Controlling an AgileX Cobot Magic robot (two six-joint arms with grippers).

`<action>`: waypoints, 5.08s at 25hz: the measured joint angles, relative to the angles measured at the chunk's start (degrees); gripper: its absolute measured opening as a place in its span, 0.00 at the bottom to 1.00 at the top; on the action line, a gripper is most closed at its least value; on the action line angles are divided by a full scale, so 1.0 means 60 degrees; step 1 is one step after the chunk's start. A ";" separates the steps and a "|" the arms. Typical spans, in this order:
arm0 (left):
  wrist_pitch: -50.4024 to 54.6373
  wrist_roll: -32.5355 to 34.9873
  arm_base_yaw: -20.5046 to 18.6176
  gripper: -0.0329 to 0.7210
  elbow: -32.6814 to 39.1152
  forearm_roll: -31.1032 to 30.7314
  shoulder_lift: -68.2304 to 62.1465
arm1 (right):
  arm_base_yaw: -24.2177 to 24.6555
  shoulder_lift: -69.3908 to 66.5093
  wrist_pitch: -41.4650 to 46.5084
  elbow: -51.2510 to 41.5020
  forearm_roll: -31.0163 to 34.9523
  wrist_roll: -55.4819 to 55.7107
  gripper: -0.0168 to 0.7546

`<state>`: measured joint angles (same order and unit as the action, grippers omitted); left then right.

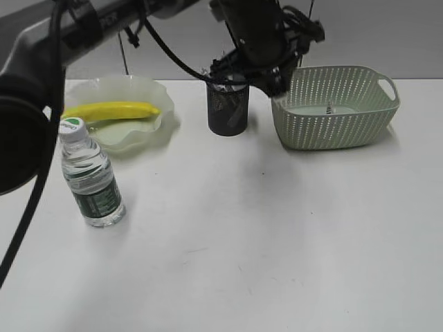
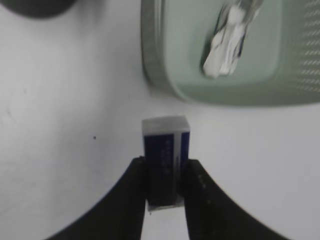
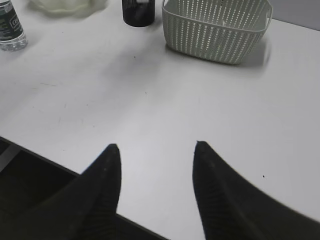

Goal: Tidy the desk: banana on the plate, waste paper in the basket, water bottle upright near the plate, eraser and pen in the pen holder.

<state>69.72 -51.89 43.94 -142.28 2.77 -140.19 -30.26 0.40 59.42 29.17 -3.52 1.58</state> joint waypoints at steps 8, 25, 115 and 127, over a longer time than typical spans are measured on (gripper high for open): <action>0.0013 0.0128 -0.0951 0.28 -0.0632 -0.0956 0.0113 | 0.0000 0.0000 0.0000 0.0000 0.0000 0.0007 0.52; -0.2478 0.1394 -0.1635 0.28 -0.0642 -0.1482 -0.0855 | 0.0000 0.0000 0.0000 0.0000 0.0000 0.0007 0.52; 0.0068 0.6340 -0.1057 0.38 1.7793 -0.1804 2.2902 | 0.0000 0.0000 0.0000 0.0000 0.0000 0.0007 0.52; -0.1448 0.7733 -0.1057 0.38 1.8563 -0.0824 2.2831 | -0.0018 0.0027 0.0002 0.0000 0.0093 0.0007 0.52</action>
<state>61.03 -5.50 37.59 -30.90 -2.18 -3.21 -30.37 0.56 59.43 29.17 -2.96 1.62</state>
